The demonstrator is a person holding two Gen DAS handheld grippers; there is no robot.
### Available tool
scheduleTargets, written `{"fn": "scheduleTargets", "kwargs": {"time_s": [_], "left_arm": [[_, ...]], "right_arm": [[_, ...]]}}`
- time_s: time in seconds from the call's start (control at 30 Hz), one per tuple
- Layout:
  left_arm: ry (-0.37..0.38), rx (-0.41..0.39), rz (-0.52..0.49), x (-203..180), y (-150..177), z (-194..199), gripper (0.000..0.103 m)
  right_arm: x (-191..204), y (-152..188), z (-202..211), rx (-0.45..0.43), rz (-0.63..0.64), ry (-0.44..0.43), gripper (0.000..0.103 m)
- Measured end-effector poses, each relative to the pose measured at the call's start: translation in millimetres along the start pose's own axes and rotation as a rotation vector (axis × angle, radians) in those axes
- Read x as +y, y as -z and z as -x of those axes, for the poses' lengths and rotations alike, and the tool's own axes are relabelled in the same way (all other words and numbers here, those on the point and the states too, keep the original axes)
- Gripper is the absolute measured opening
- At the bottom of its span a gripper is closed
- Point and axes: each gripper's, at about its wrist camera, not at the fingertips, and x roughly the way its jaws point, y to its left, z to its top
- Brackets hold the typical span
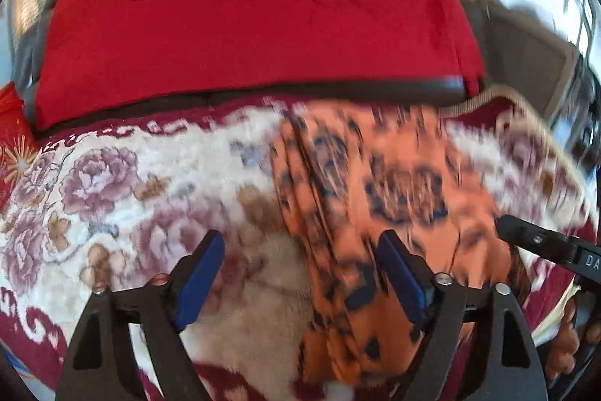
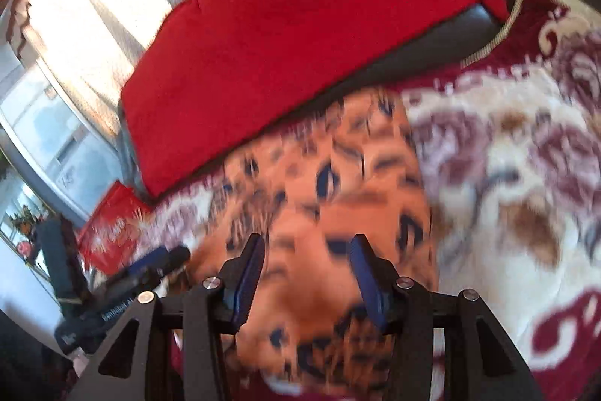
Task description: Fold small clothes
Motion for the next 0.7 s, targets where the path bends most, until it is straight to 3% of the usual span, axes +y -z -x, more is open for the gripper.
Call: {"fn": "scheduleTargets", "kwargs": {"time_s": [0.07, 0.1, 0.3, 0.37, 0.5, 0.6, 0.7], "left_arm": [[-0.093, 0.086, -0.091, -18.2, 14.9, -16.5, 0.095], [-0.099, 0.091, -0.107, -22.3, 19.9, -17.0, 0.095], [-0.133, 0.031, -0.121, -32.7, 21.2, 12.6, 0.095], [-0.121, 0.002, -0.1, -35.8, 22.5, 31.3, 0.095], [-0.191, -0.094, -0.135, -53.5, 17.1, 74.5, 0.095], [-0.246, -0.153, -0.151, -62.2, 7.8, 104.7, 0.097], [-0.297, -0.228, -0.155, -66.3, 2.0, 135.1, 0.099]], "right_arm": [[2.1, 10.6, -12.5, 0.058, 0.026, 0.052, 0.052], [4.6, 11.4, -12.1, 0.058, 0.04, 0.066, 0.052], [3.6, 10.3, 20.3, -0.004, -0.017, 0.013, 0.051], [7.1, 13.3, 40.6, -0.053, -0.003, 0.015, 0.053], [17.7, 15.8, 81.2, -0.143, 0.042, 0.067, 0.066], [30.1, 17.6, 102.2, -0.168, 0.112, 0.118, 0.068], [41.9, 23.0, 122.3, -0.177, 0.141, 0.105, 0.068]]}}
